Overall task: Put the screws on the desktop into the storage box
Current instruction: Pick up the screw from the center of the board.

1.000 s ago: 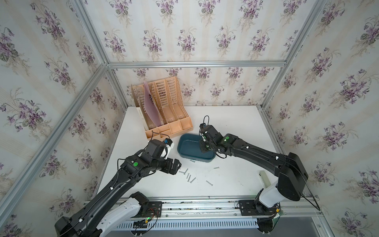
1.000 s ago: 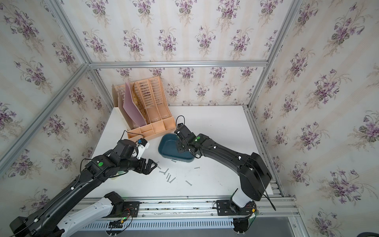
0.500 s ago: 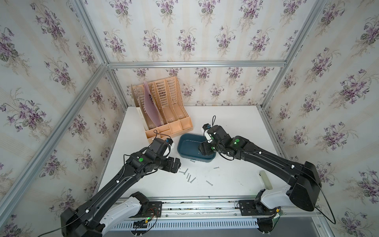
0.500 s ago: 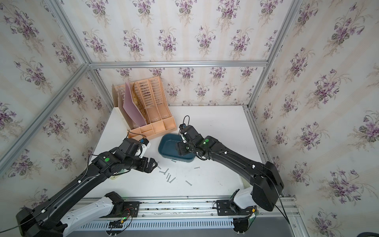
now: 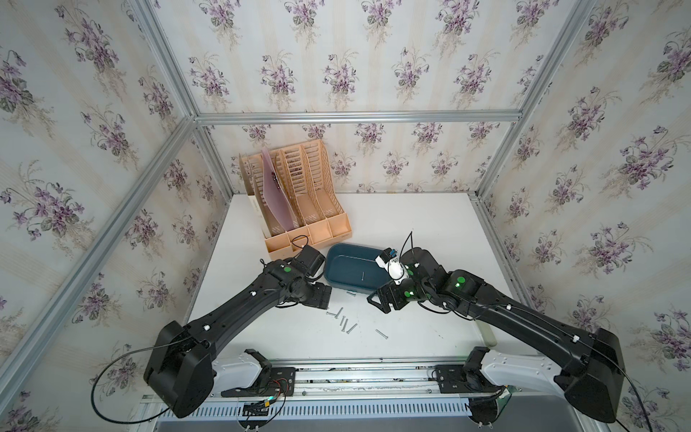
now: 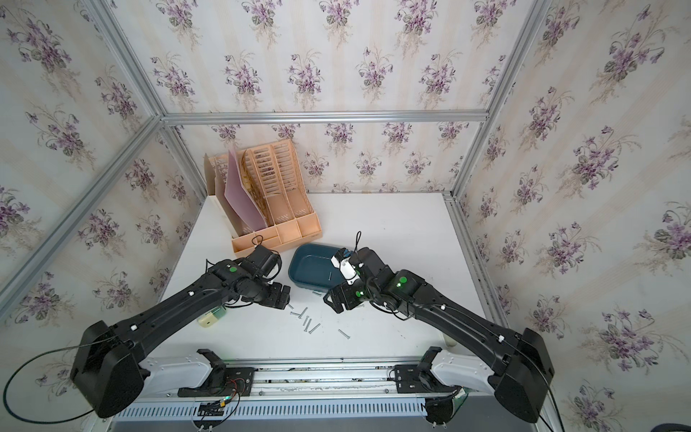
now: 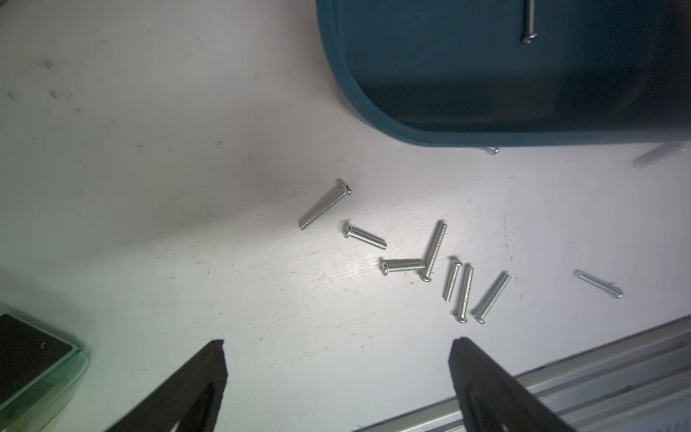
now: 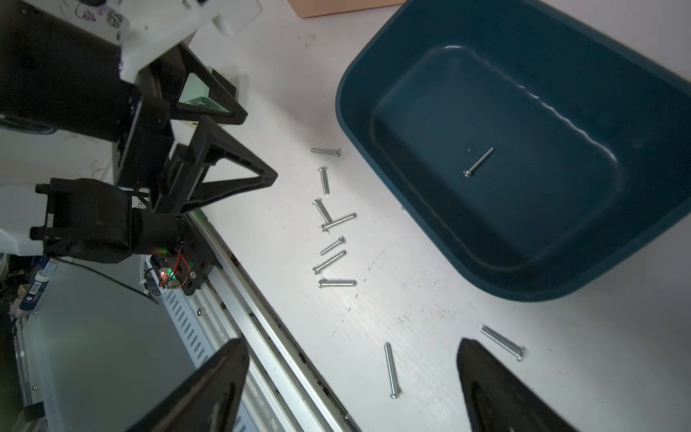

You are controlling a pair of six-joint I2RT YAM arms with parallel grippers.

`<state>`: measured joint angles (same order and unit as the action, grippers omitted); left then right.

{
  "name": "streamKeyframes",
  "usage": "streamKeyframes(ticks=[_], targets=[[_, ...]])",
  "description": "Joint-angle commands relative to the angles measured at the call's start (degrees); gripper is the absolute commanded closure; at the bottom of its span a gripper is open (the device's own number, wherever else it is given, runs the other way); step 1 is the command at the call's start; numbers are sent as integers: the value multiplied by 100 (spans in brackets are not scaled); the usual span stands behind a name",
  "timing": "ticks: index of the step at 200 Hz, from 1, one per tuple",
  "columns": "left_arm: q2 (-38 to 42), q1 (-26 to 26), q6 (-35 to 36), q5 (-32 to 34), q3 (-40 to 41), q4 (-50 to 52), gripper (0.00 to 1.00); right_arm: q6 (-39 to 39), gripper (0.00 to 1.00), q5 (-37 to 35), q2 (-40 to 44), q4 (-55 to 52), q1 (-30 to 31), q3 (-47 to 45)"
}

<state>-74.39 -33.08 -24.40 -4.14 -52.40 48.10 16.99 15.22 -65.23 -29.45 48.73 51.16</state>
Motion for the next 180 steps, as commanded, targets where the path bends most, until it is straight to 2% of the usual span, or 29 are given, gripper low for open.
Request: streamKeyframes(ticks=[1,31,63,96,180], targets=[[-272,-5,-48,290,-84,-62,7,111,7,152,135,171,5,-145],[-808,-5,-24,353,-201,-168,11,119,7,181,229,271,5,-302],[-1290,-5,104,418,-343,-309,22,120,6,178,274,356,5,-391],[-1734,-1,190,441,-488,-401,27,129,0,315,300,506,5,-513],[-2242,56,360,389,-534,-728,39,153,0,330,386,511,7,-606]])
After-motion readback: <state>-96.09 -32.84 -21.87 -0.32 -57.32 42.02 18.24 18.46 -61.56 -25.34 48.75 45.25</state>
